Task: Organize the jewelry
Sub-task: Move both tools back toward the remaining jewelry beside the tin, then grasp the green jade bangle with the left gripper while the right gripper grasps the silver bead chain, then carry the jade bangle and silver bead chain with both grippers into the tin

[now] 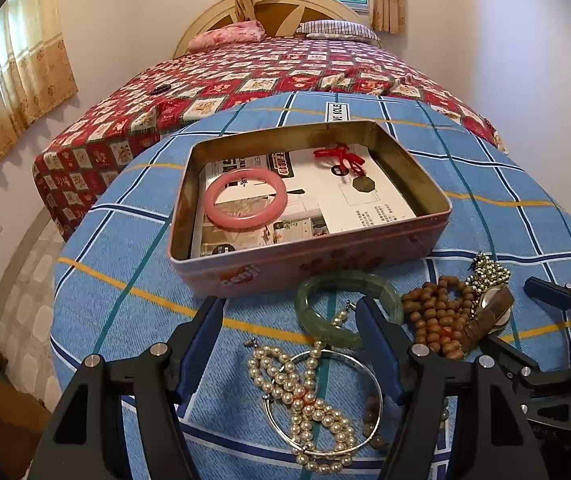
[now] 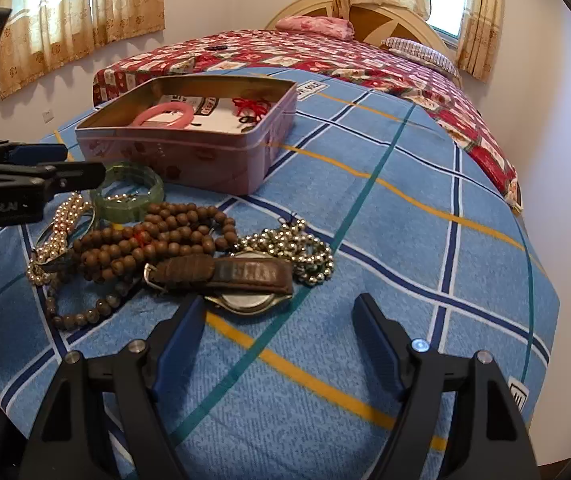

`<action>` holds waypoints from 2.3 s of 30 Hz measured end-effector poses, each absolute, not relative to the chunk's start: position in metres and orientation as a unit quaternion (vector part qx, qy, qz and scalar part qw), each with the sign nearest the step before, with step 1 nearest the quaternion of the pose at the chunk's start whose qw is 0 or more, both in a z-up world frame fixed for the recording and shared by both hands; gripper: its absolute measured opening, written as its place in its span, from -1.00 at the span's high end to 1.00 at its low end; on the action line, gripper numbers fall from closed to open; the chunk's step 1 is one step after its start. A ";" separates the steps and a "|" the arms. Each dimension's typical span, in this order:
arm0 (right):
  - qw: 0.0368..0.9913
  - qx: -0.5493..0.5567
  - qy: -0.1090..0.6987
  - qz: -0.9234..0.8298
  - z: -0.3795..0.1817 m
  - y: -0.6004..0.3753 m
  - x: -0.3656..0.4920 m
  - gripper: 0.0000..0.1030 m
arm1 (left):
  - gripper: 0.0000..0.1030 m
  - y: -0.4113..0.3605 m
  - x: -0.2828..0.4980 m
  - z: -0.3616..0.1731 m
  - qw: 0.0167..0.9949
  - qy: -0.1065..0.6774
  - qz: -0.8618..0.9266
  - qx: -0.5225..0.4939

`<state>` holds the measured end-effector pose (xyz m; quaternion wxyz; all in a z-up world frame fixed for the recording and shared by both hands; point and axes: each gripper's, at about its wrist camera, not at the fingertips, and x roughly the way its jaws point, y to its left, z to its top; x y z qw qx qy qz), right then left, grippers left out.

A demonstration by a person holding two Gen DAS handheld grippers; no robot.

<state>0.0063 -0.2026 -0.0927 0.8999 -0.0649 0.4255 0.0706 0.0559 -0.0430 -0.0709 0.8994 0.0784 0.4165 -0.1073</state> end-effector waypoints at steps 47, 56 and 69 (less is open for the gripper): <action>0.896 -0.007 0.437 0.079 -0.087 -0.218 0.046 0.60 | 0.85 -0.018 0.061 -0.066 0.908 0.394 -0.115 0.081; 0.910 -0.012 0.405 0.088 -0.068 -0.211 0.037 0.77 | 0.85 -0.017 0.055 -0.050 0.914 0.379 -0.119 0.078; 0.931 -0.007 0.354 0.090 -0.025 -0.215 0.035 0.77 | 0.85 -0.016 0.053 -0.027 0.923 0.357 -0.125 0.075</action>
